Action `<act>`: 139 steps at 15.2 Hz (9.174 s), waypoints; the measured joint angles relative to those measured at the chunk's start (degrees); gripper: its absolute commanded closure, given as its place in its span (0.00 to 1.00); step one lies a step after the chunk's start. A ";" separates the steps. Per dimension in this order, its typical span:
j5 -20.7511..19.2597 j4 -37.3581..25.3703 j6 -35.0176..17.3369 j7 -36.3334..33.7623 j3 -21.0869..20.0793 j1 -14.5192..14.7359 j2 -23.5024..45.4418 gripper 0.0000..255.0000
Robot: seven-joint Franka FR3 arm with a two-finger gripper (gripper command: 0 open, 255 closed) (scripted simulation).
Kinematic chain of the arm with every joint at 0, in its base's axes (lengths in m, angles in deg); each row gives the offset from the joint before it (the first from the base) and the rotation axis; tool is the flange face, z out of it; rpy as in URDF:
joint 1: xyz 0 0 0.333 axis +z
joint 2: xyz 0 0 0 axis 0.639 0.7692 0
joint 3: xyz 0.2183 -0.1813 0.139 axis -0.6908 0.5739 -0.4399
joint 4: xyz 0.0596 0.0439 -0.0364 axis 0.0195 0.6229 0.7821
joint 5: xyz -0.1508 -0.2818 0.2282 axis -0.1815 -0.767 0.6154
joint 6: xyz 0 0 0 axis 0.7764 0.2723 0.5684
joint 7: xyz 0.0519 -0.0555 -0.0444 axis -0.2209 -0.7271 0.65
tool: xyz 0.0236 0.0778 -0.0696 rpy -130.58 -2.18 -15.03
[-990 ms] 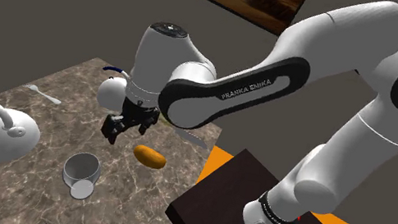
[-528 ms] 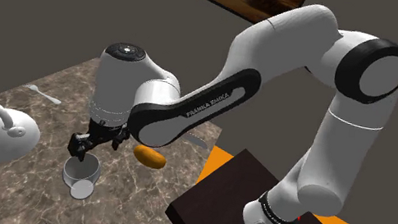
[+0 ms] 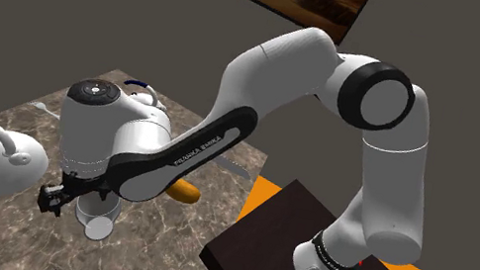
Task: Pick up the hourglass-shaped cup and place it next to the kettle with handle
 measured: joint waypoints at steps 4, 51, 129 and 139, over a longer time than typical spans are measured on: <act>-1.42 -1.59 -1.43 -1.03 1.30 1.45 3.12 0.00; 5.05 -3.89 10.45 2.98 -3.70 -1.87 -7.08 1.00; 15.81 -42.31 33.56 63.07 10.13 -38.26 7.30 1.00; 15.53 -35.93 26.48 62.99 10.36 -38.82 8.12 1.00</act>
